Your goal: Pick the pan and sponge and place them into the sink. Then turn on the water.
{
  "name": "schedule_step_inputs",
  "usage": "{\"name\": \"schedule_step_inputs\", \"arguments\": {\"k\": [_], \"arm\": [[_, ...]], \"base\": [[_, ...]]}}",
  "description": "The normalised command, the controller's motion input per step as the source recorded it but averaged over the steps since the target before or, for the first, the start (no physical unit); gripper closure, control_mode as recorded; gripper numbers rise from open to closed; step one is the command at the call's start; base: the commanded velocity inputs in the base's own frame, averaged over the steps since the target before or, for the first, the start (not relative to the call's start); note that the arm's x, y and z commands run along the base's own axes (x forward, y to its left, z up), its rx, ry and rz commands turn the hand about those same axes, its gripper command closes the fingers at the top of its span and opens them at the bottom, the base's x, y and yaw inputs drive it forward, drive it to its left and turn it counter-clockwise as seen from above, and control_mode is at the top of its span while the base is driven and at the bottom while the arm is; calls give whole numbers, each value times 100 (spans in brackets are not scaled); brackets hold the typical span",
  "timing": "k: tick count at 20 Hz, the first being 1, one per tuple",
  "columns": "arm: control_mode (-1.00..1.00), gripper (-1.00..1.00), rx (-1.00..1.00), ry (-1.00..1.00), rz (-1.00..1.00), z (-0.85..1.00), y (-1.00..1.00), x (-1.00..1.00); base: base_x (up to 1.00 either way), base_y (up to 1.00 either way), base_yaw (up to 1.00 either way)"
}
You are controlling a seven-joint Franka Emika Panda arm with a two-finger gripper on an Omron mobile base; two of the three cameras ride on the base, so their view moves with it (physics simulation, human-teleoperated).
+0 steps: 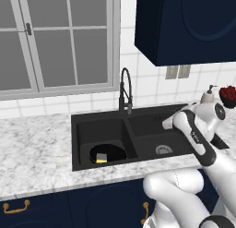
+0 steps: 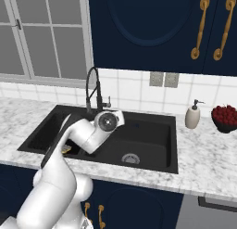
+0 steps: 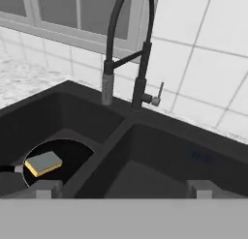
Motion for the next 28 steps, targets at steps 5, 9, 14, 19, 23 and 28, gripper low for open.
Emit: {"name": "schedule_step_inputs", "arguments": {"k": [5,9,14,19,23,28], "arm": [[-100,-100,2,-27,11,0,-50,49],[-100,-100,8,-25,13,1,-41,56],[-100,-100,11,-13,4,14,-6,56],[-100,-100,6,0,2,1,16,63],[-100,-100,6,-3,9,0,26,54],[-100,-100,0,-5,1,-1,23,41]], "base": [[0,0,0],[0,0,0],[0,0,0],[0,0,0],[0,0,0],[0,0,0]]}}
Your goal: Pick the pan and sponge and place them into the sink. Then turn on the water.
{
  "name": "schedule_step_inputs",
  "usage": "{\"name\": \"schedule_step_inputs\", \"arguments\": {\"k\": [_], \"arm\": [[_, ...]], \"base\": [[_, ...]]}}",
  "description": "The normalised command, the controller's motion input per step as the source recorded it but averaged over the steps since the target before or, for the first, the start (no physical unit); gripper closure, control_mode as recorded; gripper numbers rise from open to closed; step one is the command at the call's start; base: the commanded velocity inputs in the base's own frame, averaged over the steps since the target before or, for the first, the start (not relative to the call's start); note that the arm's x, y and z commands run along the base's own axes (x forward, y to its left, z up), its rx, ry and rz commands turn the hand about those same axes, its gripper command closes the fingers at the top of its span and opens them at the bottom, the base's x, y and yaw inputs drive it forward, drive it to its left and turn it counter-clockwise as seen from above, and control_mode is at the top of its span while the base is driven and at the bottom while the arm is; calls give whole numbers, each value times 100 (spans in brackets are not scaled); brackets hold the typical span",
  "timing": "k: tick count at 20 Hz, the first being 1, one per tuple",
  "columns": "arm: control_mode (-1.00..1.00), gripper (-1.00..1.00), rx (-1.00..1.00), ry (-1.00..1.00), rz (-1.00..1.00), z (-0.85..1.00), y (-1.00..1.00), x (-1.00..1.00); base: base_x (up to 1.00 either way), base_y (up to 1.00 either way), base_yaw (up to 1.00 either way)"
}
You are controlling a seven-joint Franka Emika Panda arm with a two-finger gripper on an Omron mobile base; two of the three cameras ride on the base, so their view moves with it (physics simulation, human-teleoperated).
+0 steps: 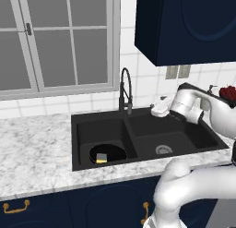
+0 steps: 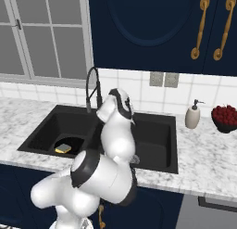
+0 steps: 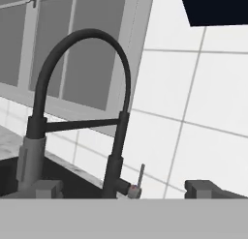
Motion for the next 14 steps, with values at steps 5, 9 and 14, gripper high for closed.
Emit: {"name": "schedule_step_inputs", "arguments": {"k": [5,9,14], "arm": [[-100,-100,0,-2,0,-1,11,58],[-100,-100,-2,0,0,-3,21,44],[-100,-100,-1,0,0,0,0,40]], "base": [[0,0,0],[0,0,0],[0,0,0]]}}
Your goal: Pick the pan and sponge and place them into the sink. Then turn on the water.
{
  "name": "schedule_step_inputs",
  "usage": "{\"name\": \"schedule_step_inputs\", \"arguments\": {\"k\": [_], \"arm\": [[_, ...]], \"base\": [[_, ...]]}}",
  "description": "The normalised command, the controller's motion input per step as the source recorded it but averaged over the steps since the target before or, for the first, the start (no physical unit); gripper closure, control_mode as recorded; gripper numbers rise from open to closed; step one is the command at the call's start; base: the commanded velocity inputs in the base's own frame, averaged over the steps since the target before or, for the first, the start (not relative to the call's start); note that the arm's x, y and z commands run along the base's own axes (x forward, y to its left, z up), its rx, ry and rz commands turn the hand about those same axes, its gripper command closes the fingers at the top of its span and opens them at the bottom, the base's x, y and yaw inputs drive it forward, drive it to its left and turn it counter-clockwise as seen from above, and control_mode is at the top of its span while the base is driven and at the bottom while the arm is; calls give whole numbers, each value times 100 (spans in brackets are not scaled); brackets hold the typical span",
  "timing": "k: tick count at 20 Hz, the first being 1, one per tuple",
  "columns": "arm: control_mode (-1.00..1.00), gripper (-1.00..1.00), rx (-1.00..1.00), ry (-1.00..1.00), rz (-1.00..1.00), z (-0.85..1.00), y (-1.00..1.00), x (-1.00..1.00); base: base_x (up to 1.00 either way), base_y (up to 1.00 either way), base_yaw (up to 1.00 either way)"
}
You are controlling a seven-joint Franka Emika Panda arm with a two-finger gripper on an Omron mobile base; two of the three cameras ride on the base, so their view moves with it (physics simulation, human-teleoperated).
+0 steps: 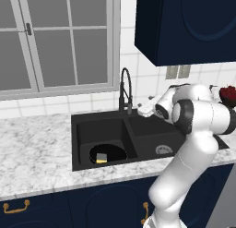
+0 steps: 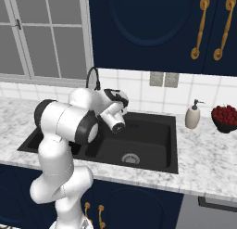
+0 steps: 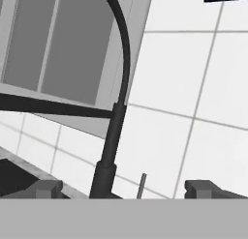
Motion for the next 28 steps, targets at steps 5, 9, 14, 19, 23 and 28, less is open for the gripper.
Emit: {"name": "schedule_step_inputs", "arguments": {"k": [5,9,14,19,23,28], "arm": [[-100,-100,0,0,0,0,0,33],[-100,-100,0,0,0,1,2,27],[-100,-100,1,0,0,4,5,25],[-100,-100,7,0,5,0,11,30],[-100,-100,8,1,7,0,5,31],[-100,-100,4,5,4,-4,1,40]], "base": [[0,0,0],[0,0,0],[0,0,0],[0,0,0],[0,0,0],[0,0,0]]}}
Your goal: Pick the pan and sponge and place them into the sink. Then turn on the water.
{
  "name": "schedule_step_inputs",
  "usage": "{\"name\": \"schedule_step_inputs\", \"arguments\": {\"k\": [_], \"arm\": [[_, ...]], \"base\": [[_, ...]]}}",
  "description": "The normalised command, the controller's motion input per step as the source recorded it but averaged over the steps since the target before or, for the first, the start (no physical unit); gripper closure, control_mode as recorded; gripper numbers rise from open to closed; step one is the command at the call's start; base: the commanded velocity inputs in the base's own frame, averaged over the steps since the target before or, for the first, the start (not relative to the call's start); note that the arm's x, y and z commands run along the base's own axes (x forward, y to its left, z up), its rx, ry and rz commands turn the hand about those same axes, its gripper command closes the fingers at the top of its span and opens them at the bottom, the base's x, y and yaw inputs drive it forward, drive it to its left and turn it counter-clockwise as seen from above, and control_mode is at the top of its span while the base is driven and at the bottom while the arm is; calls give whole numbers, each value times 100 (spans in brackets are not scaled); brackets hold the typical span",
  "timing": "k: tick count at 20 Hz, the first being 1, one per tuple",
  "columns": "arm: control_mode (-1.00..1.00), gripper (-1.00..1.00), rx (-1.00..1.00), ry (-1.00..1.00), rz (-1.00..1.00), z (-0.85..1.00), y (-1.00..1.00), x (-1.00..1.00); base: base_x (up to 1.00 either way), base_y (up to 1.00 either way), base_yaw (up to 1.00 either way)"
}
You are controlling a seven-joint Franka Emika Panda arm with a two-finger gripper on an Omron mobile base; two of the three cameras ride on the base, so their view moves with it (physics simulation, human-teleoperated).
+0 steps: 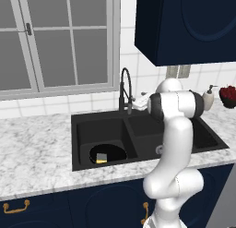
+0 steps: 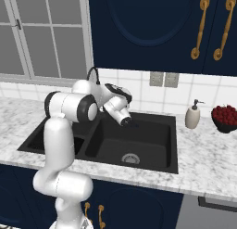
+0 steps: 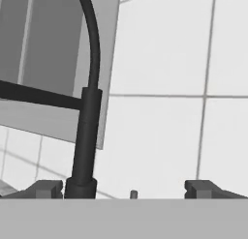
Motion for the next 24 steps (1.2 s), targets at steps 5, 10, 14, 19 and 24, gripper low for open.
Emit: {"name": "schedule_step_inputs", "arguments": {"k": [5,10,14,19,24], "arm": [[-100,-100,2,0,1,-17,12,32],[-100,-100,0,0,0,-32,9,45],[-100,-100,5,1,0,-24,0,39],[-100,-100,7,2,0,-30,0,41],[-100,-100,10,4,0,-16,0,44]], "base": [[0,0,0],[0,0,0],[0,0,0],[0,0,0],[0,0,0]]}}
